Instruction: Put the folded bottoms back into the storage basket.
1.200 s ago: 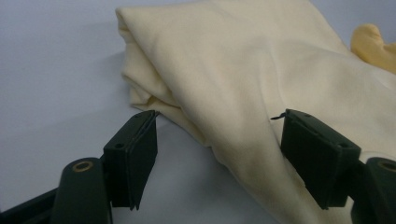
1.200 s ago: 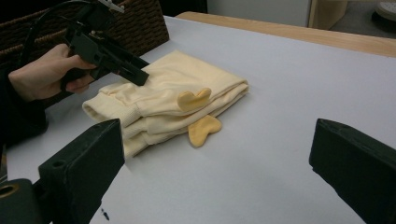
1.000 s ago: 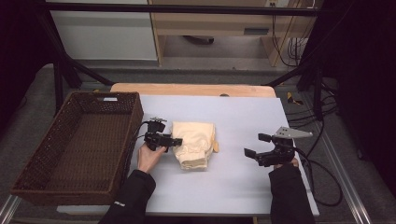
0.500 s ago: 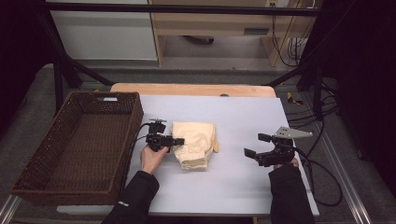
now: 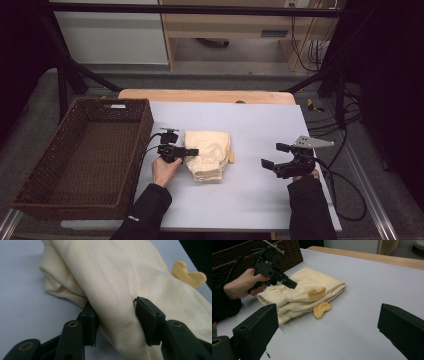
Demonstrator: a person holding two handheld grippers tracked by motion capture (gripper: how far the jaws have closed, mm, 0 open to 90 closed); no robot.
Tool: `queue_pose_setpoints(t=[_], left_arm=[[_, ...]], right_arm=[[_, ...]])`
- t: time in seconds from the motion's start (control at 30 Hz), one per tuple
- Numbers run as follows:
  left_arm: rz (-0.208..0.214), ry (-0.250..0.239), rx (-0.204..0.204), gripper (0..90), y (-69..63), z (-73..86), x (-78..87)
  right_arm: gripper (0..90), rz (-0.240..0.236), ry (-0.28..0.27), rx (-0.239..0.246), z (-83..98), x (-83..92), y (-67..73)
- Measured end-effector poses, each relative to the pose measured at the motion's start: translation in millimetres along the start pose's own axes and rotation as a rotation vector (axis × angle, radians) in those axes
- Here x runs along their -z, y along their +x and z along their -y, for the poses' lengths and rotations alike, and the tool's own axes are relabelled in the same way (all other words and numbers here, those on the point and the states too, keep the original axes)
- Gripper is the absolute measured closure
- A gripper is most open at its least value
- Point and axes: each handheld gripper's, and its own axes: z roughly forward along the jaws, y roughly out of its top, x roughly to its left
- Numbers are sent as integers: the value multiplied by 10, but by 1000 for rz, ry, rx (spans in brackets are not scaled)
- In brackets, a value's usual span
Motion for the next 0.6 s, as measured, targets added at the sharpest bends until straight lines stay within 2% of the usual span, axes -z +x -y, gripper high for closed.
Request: queue_pose_setpoints(t=[0.07, 0.3, 0.4, 0.6], left_arm=[[12, -4, 15, 545, 17, 7, -2], [14, -3, 15, 583, 13, 10, -13], [25, -2, 31, 607, 33, 7, -18], [25, -3, 35, 653, 31, 4, -21]], right_arm=[[35, -1, -1, 0, 0, -1, 0], [35, -1, 2, 0, 1, -7, -1], [35, -2, 2, -1, 1, -7, -1], [35, -3, 3, 0, 2, -12, -2]])
